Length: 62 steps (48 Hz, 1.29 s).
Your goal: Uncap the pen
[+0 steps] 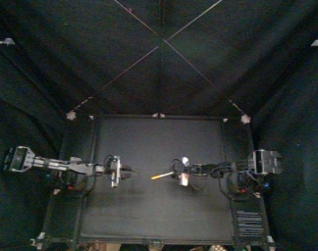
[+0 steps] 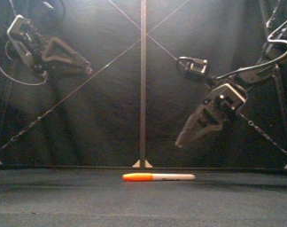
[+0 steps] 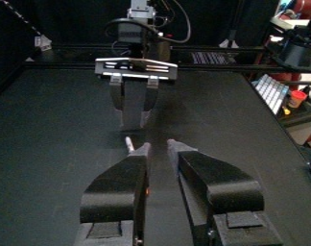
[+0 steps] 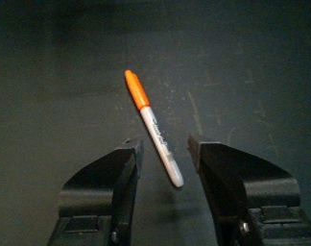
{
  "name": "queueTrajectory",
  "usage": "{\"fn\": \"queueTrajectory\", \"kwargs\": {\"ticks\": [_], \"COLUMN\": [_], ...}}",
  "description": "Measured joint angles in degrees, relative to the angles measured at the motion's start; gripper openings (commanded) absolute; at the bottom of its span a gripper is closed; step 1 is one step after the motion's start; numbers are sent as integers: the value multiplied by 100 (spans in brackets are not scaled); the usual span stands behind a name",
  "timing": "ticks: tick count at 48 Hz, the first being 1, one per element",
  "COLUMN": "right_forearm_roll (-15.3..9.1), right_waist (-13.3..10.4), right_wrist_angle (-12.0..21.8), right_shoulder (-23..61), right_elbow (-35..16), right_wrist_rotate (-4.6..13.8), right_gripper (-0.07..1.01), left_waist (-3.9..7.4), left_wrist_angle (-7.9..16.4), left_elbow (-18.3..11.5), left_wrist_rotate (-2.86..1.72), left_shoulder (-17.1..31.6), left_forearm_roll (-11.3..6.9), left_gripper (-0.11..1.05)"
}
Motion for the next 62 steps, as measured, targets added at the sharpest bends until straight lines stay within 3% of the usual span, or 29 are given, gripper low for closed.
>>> {"fn": "queueTrajectory", "kwargs": {"ticks": [15, 22, 29, 31, 37, 48, 62], "right_forearm_roll": [0, -9, -9, -9, -9, -18, -176], "right_waist": [-53, -62, -62, -62, -70, -70, -35], "right_wrist_angle": [62, 193, 264, 281, 316, 439, 589], "right_shoulder": [888, 958, 949, 932, 817, 387, 272], "right_elbow": [-281, -325, -343, -352, -378, -633, -800], "right_wrist_rotate": [0, 9, -9, -9, -26, -53, 0], "right_gripper": [77, 64, 49, 48, 48, 48, 48], "left_waist": [0, 0, 9, 18, 114, 255, 334], "left_wrist_angle": [0, 0, 26, 70, 246, 800, 1055], "left_elbow": [0, 0, -114, -193, -431, -984, -1380], "left_wrist_rotate": [-9, -18, -18, 18, 44, 44, 53], "left_shoulder": [123, 141, 299, 404, 747, 1512, 2092], "left_forearm_roll": [-9, -9, -272, -413, -633, -475, -185], "left_gripper": [65, 66, 66, 67, 73, 89, 89]}}
